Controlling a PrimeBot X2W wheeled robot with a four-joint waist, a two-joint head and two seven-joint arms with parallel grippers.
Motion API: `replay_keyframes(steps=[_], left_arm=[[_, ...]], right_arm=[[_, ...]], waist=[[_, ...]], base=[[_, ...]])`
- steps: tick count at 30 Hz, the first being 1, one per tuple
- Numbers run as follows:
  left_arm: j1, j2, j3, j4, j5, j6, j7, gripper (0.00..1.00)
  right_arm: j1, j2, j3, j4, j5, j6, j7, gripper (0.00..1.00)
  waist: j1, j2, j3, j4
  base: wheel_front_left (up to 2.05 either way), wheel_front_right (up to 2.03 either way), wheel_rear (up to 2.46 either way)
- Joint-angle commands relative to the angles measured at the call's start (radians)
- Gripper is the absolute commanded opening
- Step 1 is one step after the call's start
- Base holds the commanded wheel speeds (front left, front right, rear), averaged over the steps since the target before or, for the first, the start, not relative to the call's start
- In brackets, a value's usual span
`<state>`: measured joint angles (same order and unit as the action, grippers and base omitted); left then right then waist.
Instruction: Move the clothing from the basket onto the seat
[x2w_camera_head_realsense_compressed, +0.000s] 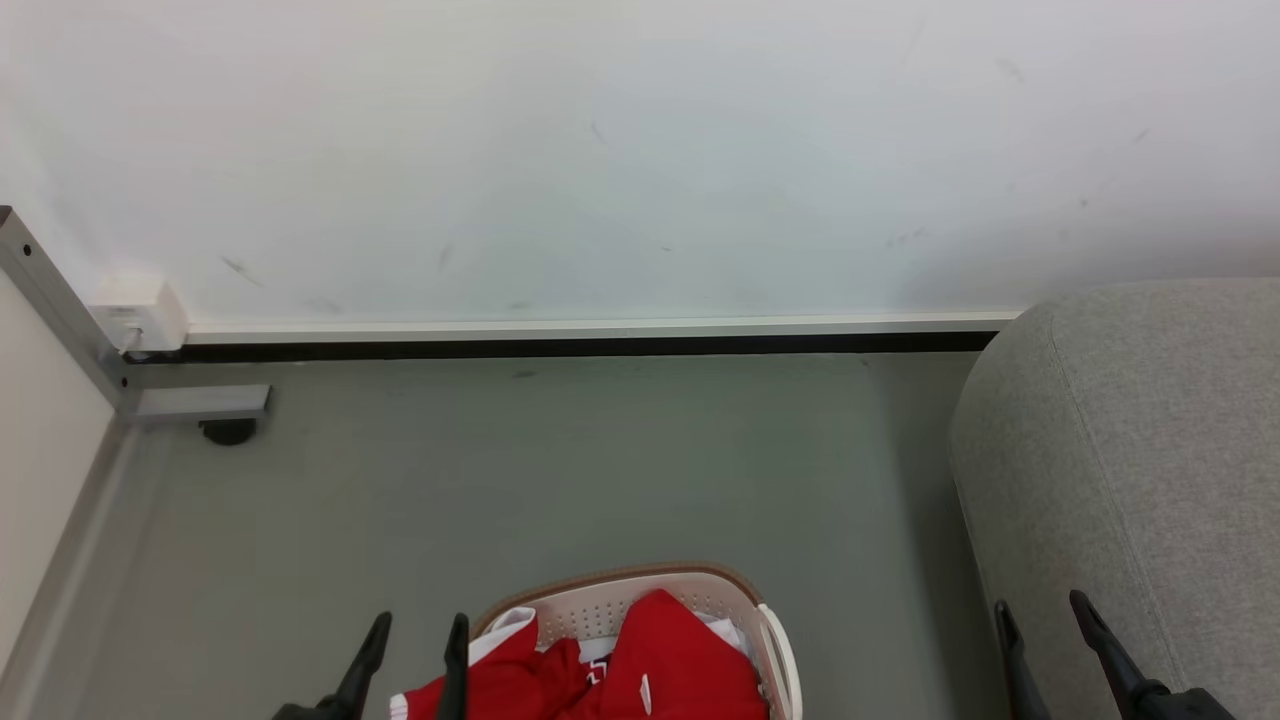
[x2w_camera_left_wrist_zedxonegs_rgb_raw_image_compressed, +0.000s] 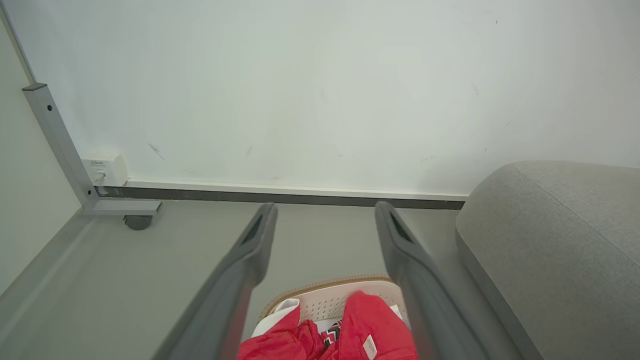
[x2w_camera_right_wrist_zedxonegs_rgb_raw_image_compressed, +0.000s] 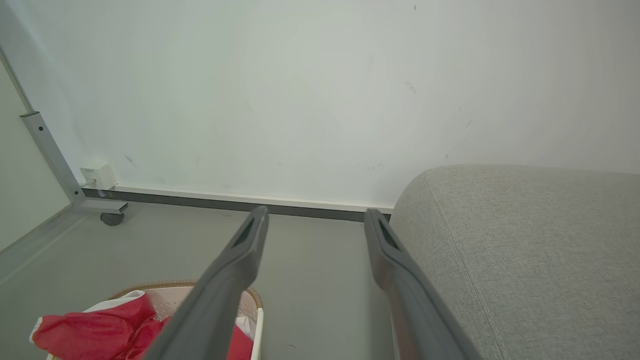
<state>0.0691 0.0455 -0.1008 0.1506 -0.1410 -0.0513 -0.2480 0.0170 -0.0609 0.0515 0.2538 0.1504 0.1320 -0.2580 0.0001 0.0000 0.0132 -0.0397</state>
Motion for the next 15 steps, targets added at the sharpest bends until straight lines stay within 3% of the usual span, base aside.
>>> replay_keyframes(steps=[1,15], left_arm=[[0.010,0.008,0.000,0.001,0.021,0.001,-0.008,1.00],[-0.022,0.007,0.009,0.007,0.067,-0.027,-0.017,1.00]], right_arm=[[-0.008,0.004,-0.006,0.001,-0.027,-0.002,-0.007,1.00],[-0.056,0.012,0.027,-0.017,-0.021,-0.002,-0.005,1.00]], waist=[[-0.0001,0.0000,0.001,-0.002],[-0.0001,0.0000,0.063,-0.059]], base=[[0.00,0.00,0.00],[0.00,0.00,0.00]])
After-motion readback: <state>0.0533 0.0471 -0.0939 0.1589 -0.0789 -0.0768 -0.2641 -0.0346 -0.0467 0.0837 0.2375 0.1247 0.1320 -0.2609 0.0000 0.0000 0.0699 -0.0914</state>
